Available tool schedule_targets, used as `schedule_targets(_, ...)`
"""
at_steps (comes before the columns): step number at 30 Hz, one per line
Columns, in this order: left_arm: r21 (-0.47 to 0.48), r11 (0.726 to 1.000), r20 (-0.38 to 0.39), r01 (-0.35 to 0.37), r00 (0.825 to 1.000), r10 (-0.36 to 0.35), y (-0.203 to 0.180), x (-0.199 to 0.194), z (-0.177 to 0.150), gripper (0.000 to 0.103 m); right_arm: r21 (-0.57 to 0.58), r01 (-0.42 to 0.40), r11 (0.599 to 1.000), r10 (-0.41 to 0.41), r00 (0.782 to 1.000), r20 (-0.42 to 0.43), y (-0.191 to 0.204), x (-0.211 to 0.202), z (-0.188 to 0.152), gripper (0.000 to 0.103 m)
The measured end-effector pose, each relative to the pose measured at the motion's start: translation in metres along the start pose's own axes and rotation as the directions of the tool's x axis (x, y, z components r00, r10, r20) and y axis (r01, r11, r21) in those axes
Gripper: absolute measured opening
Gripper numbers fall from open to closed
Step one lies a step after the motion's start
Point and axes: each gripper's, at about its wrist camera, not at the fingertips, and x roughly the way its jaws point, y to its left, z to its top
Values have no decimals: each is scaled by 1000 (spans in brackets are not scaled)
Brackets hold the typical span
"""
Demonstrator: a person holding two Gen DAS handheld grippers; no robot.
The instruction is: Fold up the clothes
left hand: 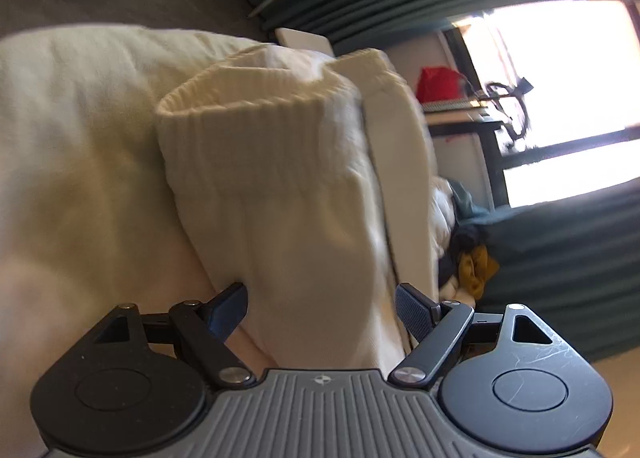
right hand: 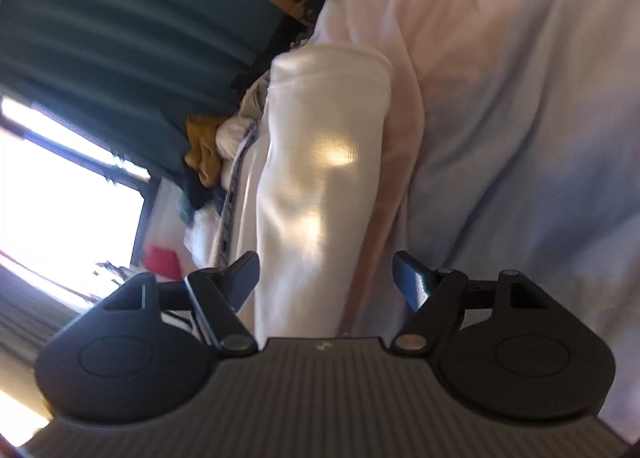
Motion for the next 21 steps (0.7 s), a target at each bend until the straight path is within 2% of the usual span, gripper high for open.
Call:
schedule_targets(2,-34,999,15,25,1000,-24,6,15,9,81,-6,-19,1000,19,1000,-2,-1,14,-3,75)
schedule_targets(6,-7,1000,53,23,998,-23,0,34,18,81,-140,-7,990,16,998,63,13,37,-7,74)
schedule_targets(8,23,1000,78,13,997,-14,-6,39,20,75,-155,24,988,-7,994,111,16,42,-8,63)
schedule_targets(9,42,999,94,0,996,-4,-9,40,20,65,-161,40,986,-18,990,137,17,45,-9,52)
schedule_targets(10,59,998,106,-12,994,5,-12,41,20,58,-177,56,983,-26,986,164,19,44,-12,35)
schedule_targets(11,72,997,117,-12,993,4,-13,41,19,53,-199,81,977,-43,981,188,23,43,-15,28)
schedule_targets(12,80,997,127,-10,992,0,-15,40,19,42,-218,112,969,-65,976,208,28,42,-18,24)
schedule_targets(13,76,997,134,14,991,-24,-14,37,20,33,-229,136,964,-84,971,225,33,39,-21,21)
schedule_targets(16,47,991,152,121,980,-127,-9,24,27,18,-240,163,957,-98,960,261,43,25,-27,17)
schedule_targets(21,84,977,213,198,954,-212,-19,-19,27,16,-217,113,970,-55,965,258,53,-6,-23,15)
